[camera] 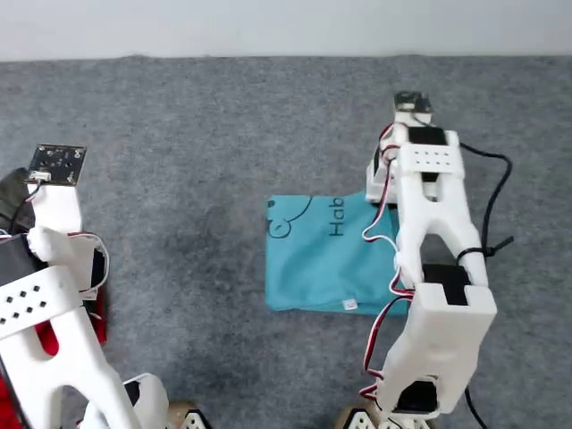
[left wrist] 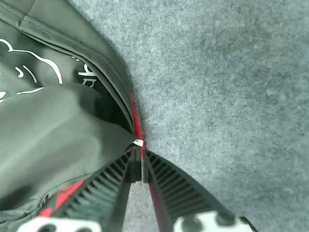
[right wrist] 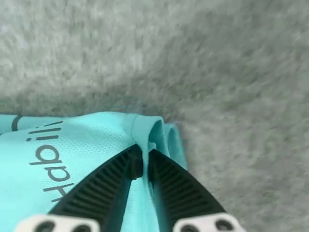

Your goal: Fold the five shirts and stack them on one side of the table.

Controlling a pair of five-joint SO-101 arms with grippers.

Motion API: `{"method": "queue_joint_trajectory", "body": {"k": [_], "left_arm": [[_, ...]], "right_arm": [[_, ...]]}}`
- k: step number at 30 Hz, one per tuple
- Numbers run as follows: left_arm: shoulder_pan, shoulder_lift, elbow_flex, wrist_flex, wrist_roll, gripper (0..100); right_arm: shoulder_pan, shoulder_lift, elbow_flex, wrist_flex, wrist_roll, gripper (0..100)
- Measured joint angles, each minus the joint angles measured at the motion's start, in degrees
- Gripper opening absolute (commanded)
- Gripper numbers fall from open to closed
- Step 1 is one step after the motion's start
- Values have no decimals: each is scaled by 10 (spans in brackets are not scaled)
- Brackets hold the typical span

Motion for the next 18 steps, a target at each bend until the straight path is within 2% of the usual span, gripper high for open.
{"method": "queue_joint_trajectory", "body": {"k": [7, 13, 18], "left_arm": [[0, 0, 0, 0, 0, 14], [0, 0, 0, 0, 0, 14], [0, 0, 0, 0, 0, 14]], "right_arm": [[4, 0, -16, -10, 24, 24], [4, 0, -16, 26, 24, 224], [-25, -4, -28, 103, 20, 246]]}}
